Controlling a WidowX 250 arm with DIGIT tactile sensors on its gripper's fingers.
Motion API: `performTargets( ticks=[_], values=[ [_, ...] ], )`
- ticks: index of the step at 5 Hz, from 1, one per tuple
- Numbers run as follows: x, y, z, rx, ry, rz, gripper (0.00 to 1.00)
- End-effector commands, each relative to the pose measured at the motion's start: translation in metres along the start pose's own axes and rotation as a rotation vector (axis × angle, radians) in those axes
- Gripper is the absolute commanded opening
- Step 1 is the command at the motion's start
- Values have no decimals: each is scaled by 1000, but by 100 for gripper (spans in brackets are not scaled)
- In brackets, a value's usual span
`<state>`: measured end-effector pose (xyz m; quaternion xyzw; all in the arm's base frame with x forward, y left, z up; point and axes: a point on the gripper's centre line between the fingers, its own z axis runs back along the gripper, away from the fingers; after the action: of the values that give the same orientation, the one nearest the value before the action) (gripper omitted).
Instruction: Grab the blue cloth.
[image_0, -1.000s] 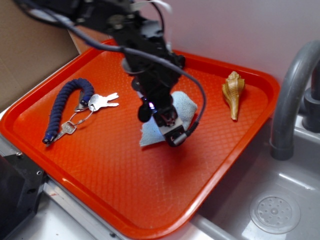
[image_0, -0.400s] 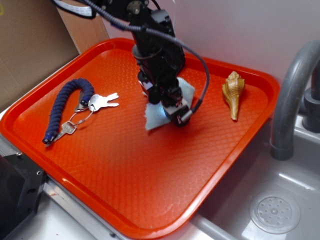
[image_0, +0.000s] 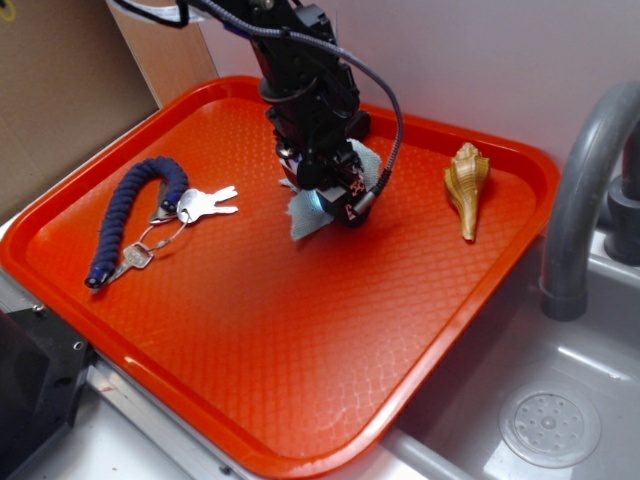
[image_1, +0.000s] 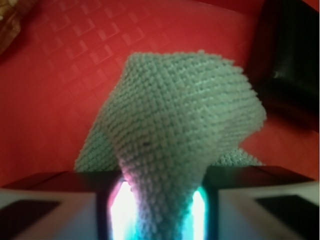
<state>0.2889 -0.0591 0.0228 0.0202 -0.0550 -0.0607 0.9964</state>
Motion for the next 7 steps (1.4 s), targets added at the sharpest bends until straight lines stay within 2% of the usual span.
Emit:
performTargets(
  ticks=[1,2,3,4,5,6,7],
  values=[
    [-40,33,66,-2,-4,275,0],
    [-64,45,115,-105,-72,505,0],
    [-68,56,162,-202,-117,576,0],
    [-55,50,212,-94,-121,538,0],
    [-50,44,236,-82,-131,493,0],
    [-45,35,236,-53,-133,474,0],
    [-48,31,231,-65,-124,453,0]
  ],
)
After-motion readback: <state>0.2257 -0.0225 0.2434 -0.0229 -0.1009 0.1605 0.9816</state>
